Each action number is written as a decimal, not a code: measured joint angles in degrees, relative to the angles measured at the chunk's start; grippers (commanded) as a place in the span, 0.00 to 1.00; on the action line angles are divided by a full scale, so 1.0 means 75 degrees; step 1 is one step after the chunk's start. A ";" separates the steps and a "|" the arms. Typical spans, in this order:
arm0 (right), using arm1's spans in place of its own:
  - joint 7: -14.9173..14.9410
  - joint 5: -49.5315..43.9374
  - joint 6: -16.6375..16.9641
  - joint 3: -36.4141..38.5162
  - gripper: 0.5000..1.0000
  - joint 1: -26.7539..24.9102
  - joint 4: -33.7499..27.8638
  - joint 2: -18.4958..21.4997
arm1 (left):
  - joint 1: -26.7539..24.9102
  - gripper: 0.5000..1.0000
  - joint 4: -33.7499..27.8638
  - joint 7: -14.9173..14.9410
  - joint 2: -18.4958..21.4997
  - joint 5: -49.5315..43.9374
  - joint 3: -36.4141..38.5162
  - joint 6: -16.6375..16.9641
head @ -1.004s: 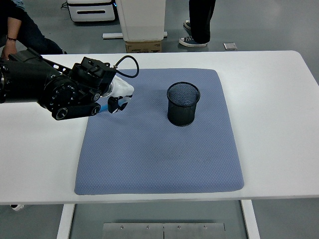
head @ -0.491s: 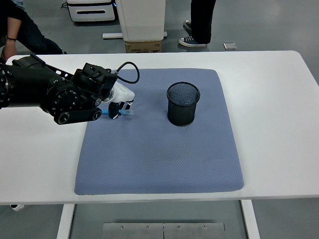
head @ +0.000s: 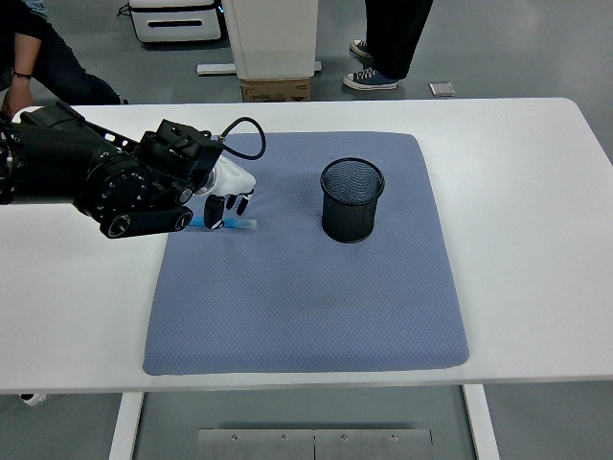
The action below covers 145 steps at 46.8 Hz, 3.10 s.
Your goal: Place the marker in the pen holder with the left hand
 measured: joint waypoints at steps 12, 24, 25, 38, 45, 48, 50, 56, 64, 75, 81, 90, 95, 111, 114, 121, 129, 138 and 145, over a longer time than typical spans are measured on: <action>0.0000 0.0000 -0.0001 0.0000 1.00 0.0000 0.0000 0.0000 | -0.0011 0.23 -0.0101 0.0001 -0.0033 0.0012 0.0146 -0.0003; 0.0000 0.0000 0.0000 0.0000 1.00 0.0000 0.0000 0.0000 | 0.0012 0.06 -0.0091 0.0064 -0.0036 0.0004 0.0178 0.0030; 0.0000 0.0000 0.0000 0.0000 1.00 0.0000 0.0000 0.0000 | 0.0012 0.04 -0.0090 0.0067 -0.0041 0.0003 0.0178 0.0030; 0.0000 0.0000 0.0002 0.0000 1.00 0.0001 0.0000 0.0000 | 0.0054 0.00 -0.0065 0.0135 -0.0139 0.0000 0.0169 0.0032; 0.0000 0.0000 0.0003 0.0000 1.00 0.0000 0.0000 0.0000 | 0.0083 0.00 -0.0034 0.0141 -0.0158 -0.0011 0.0163 0.0040; 0.0000 0.0000 0.0003 0.0000 1.00 0.0000 0.0000 0.0000 | 0.0095 0.00 -0.0030 0.0156 -0.0158 -0.0020 0.0149 0.0050; 0.0000 0.0000 0.0003 0.0000 1.00 0.0000 0.0000 0.0000 | 0.0096 0.00 -0.0026 0.0177 -0.0159 -0.0023 0.0131 0.0057; 0.0000 0.0000 0.0002 0.0000 1.00 0.0000 0.0000 0.0000 | 0.0095 0.00 0.0075 0.0187 -0.0158 -0.0046 0.0026 0.0066; 0.0000 0.0000 0.0001 0.0000 1.00 0.0000 0.0000 0.0000 | 0.0054 0.00 0.0136 0.0188 -0.0176 -0.0222 -0.0173 0.0068; 0.0000 0.0000 0.0004 0.0000 1.00 0.0000 0.0000 0.0000 | 0.0013 0.00 0.0136 0.0188 -0.0171 -0.0246 -0.0323 0.0068; 0.0000 0.0000 0.0005 0.0000 1.00 0.0000 0.0000 0.0000 | 0.0037 0.27 0.0123 0.0177 -0.0175 -0.0240 -0.0323 0.0067; 0.0001 0.0000 0.0005 0.0000 1.00 0.0000 0.0000 0.0000 | -0.0264 0.37 -0.0133 0.0174 -0.0132 -0.0391 -0.0327 0.0069; 0.0000 0.0000 0.0002 0.0000 1.00 0.0000 0.0000 0.0000 | -0.0459 0.37 -0.0575 0.0176 -0.0037 -0.0510 -0.0318 0.0149; 0.0000 0.0000 -0.0001 0.0000 1.00 0.0000 0.0000 0.0000 | -0.0912 0.38 -0.1250 0.0189 0.0299 -0.0962 -0.0022 0.0826; 0.0000 0.0000 -0.0001 0.0000 1.00 0.0001 0.0000 0.0000 | -0.0935 0.38 -0.1351 0.0188 0.0313 -0.0962 0.0114 0.1077; 0.0000 0.0000 0.0000 0.0000 1.00 0.0000 0.0000 0.0000 | -0.0938 0.36 -0.1626 0.0193 0.0307 -0.1006 0.0413 0.1559; 0.0000 0.0000 0.0002 0.0000 1.00 0.0000 -0.0001 0.0000 | -0.0877 0.34 -0.1684 0.0235 0.0293 -0.1375 0.0641 0.2101; 0.0000 0.0000 0.0003 0.0000 1.00 0.0000 0.0000 0.0000 | -0.0803 0.30 -0.1818 0.0238 0.0287 -0.1442 0.0818 0.2402; 0.0000 0.0000 0.0003 0.0000 1.00 0.0000 0.0000 0.0000 | -0.0674 0.27 -0.1920 0.0235 0.0217 -0.1453 0.0847 0.2621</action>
